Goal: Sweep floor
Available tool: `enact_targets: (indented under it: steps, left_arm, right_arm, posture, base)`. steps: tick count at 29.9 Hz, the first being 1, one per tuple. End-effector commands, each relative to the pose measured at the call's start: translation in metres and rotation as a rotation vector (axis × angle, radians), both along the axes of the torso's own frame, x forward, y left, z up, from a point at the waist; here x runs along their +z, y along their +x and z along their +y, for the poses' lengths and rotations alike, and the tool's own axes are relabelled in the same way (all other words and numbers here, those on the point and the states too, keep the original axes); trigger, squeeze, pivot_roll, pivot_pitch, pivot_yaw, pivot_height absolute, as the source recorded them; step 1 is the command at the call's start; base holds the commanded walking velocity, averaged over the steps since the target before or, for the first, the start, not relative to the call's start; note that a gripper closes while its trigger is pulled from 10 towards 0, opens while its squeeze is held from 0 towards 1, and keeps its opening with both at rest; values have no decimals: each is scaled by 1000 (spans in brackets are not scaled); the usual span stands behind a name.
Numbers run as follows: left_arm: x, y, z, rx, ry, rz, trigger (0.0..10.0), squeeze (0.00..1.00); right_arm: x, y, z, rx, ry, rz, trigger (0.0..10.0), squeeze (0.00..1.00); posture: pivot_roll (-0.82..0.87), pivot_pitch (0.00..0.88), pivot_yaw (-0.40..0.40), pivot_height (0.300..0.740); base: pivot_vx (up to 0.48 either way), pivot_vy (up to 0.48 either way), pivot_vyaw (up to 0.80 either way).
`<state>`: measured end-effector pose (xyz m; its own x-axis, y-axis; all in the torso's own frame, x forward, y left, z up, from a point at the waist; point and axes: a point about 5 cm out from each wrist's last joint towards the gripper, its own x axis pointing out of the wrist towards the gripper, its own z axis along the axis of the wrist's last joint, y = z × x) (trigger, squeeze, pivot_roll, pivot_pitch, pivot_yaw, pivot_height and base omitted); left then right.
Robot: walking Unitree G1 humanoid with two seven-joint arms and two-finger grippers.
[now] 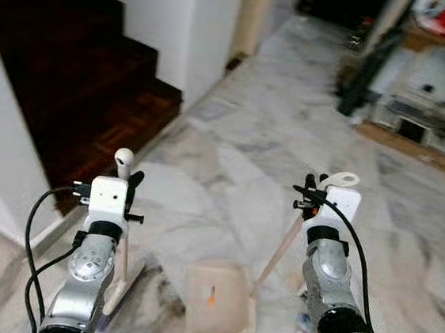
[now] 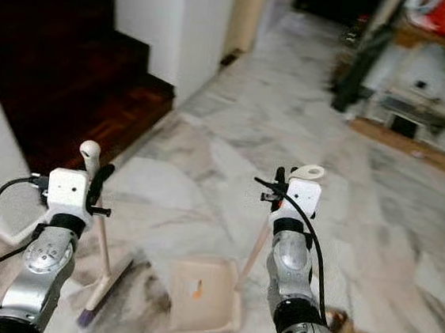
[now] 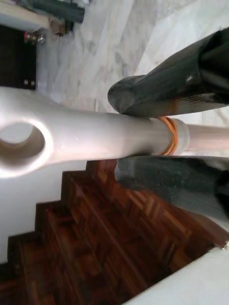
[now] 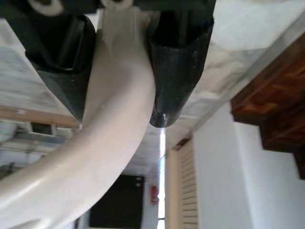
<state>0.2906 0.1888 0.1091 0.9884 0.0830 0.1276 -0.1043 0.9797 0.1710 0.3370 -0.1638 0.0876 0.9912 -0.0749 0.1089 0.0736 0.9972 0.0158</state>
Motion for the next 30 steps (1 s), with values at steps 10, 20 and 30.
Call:
enact_targets:
  steps: [10, 20, 30]
  left_arm:
    - [7, 2, -7, -18, 8, -40, 10000, 0]
    - [6, 3, -8, -22, 8, -39, 10000, 0]
    - [14, 11, -4, -43, 30, -47, 10000, 0]
  right_arm:
    - [8, 3, -5, -16, 6, -36, 10000, 0]
    - [9, 4, -4, -17, 8, -38, 10000, 0]
    - [7, 3, 2, -44, 34, -38, 10000, 0]
  posture:
    - [42, 31, -85, 740]
    - [46, 18, -74, 740]
    - [52, 10, -22, 740]
  base:
    - [0, 0, -800]
    - [0, 0, -800]
    - [0, 0, -800]
